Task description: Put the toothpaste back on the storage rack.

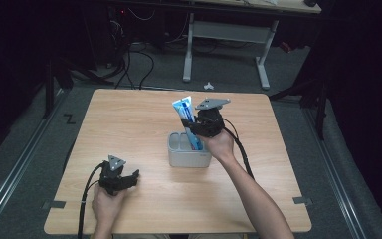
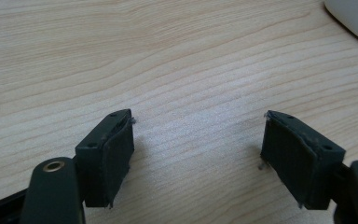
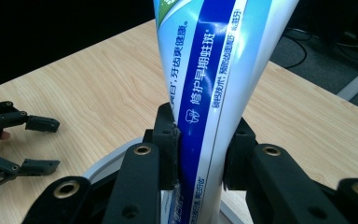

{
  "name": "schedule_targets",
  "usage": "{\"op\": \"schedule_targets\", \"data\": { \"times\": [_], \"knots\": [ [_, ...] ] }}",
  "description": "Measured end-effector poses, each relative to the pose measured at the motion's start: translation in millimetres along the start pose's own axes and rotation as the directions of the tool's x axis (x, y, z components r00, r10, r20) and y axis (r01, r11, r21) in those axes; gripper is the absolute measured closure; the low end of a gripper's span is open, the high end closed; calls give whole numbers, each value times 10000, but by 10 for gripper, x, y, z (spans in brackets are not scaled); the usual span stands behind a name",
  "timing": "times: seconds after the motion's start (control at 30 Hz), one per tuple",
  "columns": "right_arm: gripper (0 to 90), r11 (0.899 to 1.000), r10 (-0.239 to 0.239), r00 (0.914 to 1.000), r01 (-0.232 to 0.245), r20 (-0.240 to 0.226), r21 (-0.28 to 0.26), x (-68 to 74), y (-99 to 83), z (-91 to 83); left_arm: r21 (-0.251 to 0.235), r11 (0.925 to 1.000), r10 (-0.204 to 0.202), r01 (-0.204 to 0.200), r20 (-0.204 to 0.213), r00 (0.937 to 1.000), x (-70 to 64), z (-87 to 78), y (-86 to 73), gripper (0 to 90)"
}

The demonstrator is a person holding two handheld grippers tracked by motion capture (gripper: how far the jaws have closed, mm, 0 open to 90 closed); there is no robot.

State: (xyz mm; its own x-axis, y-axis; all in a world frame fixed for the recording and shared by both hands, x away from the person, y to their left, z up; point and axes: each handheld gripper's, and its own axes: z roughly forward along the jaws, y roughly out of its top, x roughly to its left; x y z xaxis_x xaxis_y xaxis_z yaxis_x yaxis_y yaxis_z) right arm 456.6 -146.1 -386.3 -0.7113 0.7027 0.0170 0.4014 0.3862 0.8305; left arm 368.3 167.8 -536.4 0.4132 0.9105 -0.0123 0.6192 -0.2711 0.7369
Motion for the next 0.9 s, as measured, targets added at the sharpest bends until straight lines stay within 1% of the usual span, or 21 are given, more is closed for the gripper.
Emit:
{"op": "schedule_targets", "data": {
  "times": [0.17, 0.23, 0.43, 0.9],
  "knots": [
    [721, 10000, -43, 10000, 43, 35, 59, -3, -13, -2, -3, 10000, 0, 0, -1, 10000, 0, 0, 0, 256],
    [720, 10000, 17, 10000, -17, 18, 83, -2, -20, 0, 0, 10000, 2, -2, 1, 10000, 0, 0, 0, 256],
    [720, 9998, -49, 10000, 49, -31, 188, 0, -59, 11, 0, 10000, 0, 0, 2, 10000, 0, 0, 0, 256],
    [719, 9997, -30, 10000, 31, -41, 237, -3, -143, 11, -20, 10000, -4, 4, -18, 10000, -1, 1, 0, 256]
  ]
}}
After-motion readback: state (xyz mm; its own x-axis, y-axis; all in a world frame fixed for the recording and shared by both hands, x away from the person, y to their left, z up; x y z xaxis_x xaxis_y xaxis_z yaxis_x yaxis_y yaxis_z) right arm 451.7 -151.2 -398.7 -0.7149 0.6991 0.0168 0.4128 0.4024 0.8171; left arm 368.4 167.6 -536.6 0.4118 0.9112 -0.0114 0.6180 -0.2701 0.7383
